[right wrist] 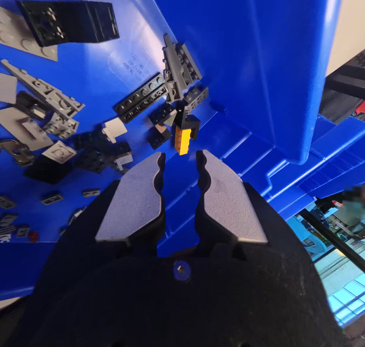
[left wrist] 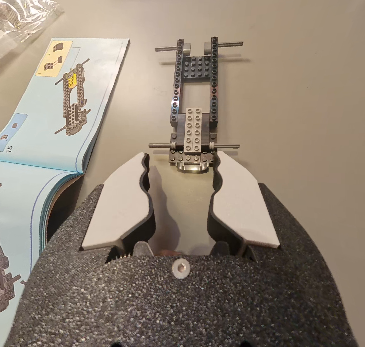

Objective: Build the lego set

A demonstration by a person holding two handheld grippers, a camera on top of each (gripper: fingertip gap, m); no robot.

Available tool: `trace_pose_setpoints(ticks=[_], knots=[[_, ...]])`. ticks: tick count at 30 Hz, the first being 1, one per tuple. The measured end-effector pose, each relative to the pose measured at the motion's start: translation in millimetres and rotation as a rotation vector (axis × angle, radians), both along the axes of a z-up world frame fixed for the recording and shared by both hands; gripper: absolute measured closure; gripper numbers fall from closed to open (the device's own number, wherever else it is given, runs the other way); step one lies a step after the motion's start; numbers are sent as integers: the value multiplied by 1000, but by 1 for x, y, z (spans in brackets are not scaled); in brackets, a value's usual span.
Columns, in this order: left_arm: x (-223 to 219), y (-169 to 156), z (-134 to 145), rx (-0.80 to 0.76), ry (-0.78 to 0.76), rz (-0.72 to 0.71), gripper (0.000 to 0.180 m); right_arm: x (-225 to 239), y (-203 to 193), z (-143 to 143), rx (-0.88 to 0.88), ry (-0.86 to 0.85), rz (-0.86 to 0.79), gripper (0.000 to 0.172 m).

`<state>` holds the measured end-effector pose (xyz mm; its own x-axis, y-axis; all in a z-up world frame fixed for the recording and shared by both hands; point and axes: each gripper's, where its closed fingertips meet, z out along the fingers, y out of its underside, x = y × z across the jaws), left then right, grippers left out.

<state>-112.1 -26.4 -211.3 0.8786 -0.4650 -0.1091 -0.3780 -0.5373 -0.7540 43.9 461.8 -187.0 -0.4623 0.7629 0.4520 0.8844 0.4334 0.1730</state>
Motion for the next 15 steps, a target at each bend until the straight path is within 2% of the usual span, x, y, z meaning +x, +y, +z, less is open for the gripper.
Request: trace_pose_setpoints(ticks=[7, 15], knots=[[3, -2, 1, 2, -5, -16, 118, 3, 20, -19, 45, -174, 23, 140], [2, -2, 0, -5, -2, -13, 119, 2, 28, -28, 72, -248, 40, 143]])
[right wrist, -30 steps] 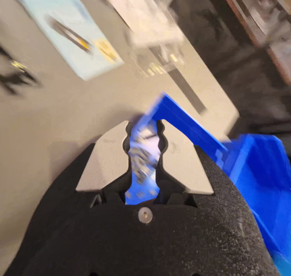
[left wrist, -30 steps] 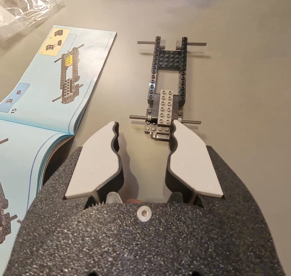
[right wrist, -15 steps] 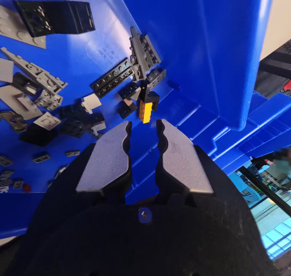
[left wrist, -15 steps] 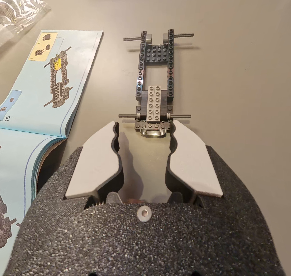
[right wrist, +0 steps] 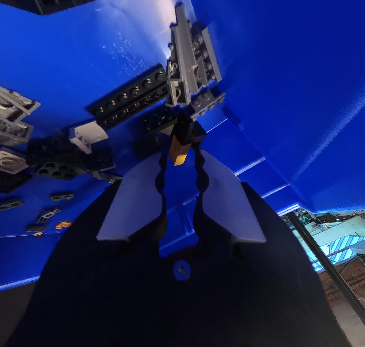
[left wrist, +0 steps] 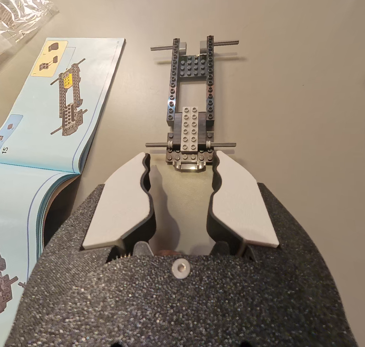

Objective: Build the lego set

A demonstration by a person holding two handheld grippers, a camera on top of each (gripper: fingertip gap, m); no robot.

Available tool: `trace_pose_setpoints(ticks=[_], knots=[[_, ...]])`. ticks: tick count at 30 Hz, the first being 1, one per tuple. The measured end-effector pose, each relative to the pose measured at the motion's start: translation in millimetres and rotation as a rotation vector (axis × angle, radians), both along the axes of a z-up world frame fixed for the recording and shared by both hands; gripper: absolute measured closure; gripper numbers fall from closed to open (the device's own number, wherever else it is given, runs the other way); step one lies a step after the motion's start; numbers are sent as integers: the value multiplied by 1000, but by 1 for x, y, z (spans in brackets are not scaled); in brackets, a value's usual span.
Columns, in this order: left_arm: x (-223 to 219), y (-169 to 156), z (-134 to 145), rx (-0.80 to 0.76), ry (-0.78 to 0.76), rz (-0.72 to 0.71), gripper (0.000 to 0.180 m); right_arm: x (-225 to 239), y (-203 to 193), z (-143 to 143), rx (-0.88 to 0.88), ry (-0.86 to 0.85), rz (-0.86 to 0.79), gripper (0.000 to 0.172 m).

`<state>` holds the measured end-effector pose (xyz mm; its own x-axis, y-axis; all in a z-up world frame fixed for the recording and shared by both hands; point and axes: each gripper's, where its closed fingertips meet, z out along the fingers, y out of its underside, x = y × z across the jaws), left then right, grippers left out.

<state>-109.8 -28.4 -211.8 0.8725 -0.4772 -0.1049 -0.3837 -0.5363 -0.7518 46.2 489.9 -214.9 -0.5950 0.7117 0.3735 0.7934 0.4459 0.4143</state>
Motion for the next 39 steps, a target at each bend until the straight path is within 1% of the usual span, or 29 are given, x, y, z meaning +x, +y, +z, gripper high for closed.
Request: trace_pose_setpoints(ticks=[3, 5, 10, 16, 18, 20, 22, 25, 27, 29, 31, 34, 39], knots=[[0, 0, 0, 0, 3, 2, 120, -3, 3, 2, 22, 18, 12, 156], [0, 0, 0, 2, 3, 3, 120, -2, 3, 3, 19, 25, 18, 159], [0, 0, 0, 4, 7, 1, 120, 16, -8, 7, -30, 11, 20, 160], [1, 0, -1, 3, 12, -3, 120, 23, -23, 26, -106, 108, 27, 160], [0, 0, 0, 8, 9, 0, 120, 21, -29, 37, -103, 153, 52, 160], [-1, 0, 2, 18, -3, 9, 120, 13, -43, 53, -120, 224, 75, 161], [-4, 2, 5, 30, -24, 31, 120, 1, -65, 71, -143, 303, 105, 161], [-7, 3, 14, 61, -83, 56, 121, -21, -107, 98, -167, 396, 148, 160], [-7, 3, 22, 95, -129, 63, 121, -33, -138, 112, -155, 418, 187, 160], [-7, 4, 30, 125, -168, 75, 123, -46, -170, 120, -126, 417, 242, 160], [-6, 6, 39, 145, -220, 96, 123, -58, -203, 122, -98, 413, 293, 160], [-1, 12, 52, 151, -367, 145, 124, -76, -255, 115, -84, 440, 368, 160], [10, 25, 68, 137, -639, 212, 126, -104, -332, 100, -23, 654, 537, 160]])
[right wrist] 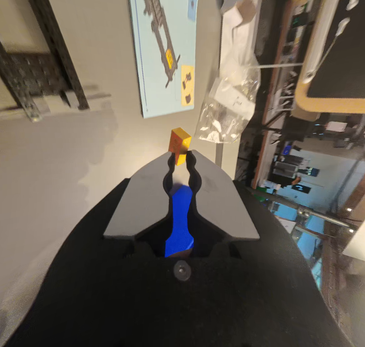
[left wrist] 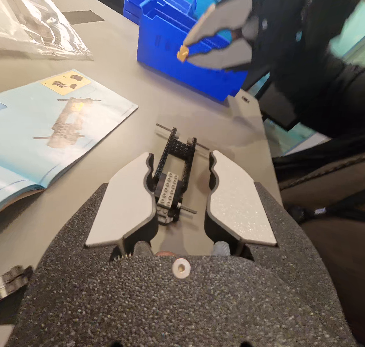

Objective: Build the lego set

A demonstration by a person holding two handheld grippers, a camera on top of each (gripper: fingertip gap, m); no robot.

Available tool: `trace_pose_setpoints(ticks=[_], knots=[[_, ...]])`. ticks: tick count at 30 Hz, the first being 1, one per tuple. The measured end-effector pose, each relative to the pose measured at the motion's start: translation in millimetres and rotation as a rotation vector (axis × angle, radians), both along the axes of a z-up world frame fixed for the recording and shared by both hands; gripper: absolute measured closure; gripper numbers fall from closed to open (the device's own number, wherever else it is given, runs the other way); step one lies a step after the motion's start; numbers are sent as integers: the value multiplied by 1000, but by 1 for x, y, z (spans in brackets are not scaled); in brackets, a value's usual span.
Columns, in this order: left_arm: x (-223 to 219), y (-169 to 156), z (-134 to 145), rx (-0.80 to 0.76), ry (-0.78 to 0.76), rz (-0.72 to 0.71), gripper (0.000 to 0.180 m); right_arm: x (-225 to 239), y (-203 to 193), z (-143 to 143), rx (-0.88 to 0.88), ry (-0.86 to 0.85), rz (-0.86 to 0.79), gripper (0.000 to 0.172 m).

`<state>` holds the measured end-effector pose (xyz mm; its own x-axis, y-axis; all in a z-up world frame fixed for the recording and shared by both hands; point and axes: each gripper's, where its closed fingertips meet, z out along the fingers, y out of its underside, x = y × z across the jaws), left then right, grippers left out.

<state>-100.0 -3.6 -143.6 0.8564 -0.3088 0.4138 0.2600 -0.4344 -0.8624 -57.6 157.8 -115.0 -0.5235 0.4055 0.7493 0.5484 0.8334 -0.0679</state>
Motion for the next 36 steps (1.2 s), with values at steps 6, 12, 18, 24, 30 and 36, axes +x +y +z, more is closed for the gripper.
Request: trace_pose_setpoints(ticks=[6, 12, 18, 24, 30, 36], knots=[[5, 12, 0, -45, -183, 36, 128, -15, -55, -21, 80, 297, 76, 160], [15, 28, 7, -65, -281, 55, 129, -29, -80, -26, 201, 520, 173, 161], [22, 45, 2, -111, -340, 85, 126, -30, -90, -23, 239, 624, 265, 162], [21, 58, -3, -143, -364, 136, 128, -26, -87, -28, 228, 639, 290, 164], [25, 64, -8, -164, -420, 128, 147, -24, -92, -32, 227, 637, 316, 164], [22, 64, -13, -165, -346, 126, 163, -17, -85, -37, 189, 604, 303, 159]])
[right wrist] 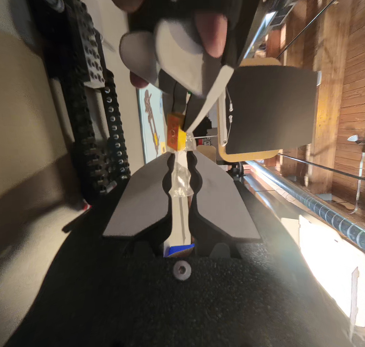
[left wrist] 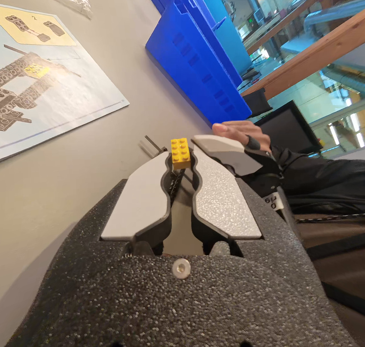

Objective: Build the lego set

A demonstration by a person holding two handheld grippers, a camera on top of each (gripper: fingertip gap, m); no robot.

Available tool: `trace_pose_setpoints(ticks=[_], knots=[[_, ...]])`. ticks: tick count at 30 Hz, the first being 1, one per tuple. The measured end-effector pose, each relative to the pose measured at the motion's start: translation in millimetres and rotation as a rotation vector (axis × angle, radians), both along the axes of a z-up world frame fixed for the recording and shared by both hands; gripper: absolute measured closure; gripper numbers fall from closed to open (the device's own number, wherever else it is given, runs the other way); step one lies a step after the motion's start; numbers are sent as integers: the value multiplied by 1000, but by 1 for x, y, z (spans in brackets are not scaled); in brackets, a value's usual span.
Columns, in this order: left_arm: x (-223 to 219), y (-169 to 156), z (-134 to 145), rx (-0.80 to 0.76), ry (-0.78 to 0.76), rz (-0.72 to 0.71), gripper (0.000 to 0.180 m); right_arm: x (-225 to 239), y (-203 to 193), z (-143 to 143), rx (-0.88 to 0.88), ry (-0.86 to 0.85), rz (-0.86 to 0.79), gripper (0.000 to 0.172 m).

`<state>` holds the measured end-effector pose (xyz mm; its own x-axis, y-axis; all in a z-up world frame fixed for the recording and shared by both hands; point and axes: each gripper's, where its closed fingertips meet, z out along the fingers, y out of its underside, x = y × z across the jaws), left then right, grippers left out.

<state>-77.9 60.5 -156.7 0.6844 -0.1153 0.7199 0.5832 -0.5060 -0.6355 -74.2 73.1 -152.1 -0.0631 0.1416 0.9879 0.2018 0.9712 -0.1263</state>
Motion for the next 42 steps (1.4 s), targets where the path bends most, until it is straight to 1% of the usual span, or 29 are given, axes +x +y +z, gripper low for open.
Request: trace_pose_setpoints(ticks=[2, 4, 7, 11, 13, 15, 19, 27, 31, 36, 42], knots=[[-1, -1, -6, -25, 100, -23, 164, 5, 9, -5, -47, -49, -5, 156], [-1, -3, -12, -51, 255, -76, 163, 14, 21, -10, -134, -103, -13, 154], [6, -6, -19, -73, 457, -225, 163, 28, 35, -16, -327, -180, -6, 152], [20, -6, -23, -47, 583, -414, 164, 40, 36, -30, -541, -268, 34, 152], [23, -3, -28, -53, 661, -482, 164, 41, 36, -37, -572, -289, 35, 152], [24, 1, -34, -60, 741, -533, 163, 41, 38, -41, -560, -293, 31, 152], [29, 7, -41, -71, 767, -583, 164, 40, 41, -46, -575, -308, 19, 152], [34, 6, -49, -73, 770, -607, 163, 39, 44, -51, -592, -326, 8, 154], [33, 5, -55, -92, 810, -620, 163, 40, 43, -52, -585, -328, 8, 155], [35, 9, -48, -47, 812, -595, 163, 40, 41, -52, -595, -337, 18, 155], [36, 9, -51, -42, 848, -603, 163, 41, 40, -52, -595, -342, 23, 155]])
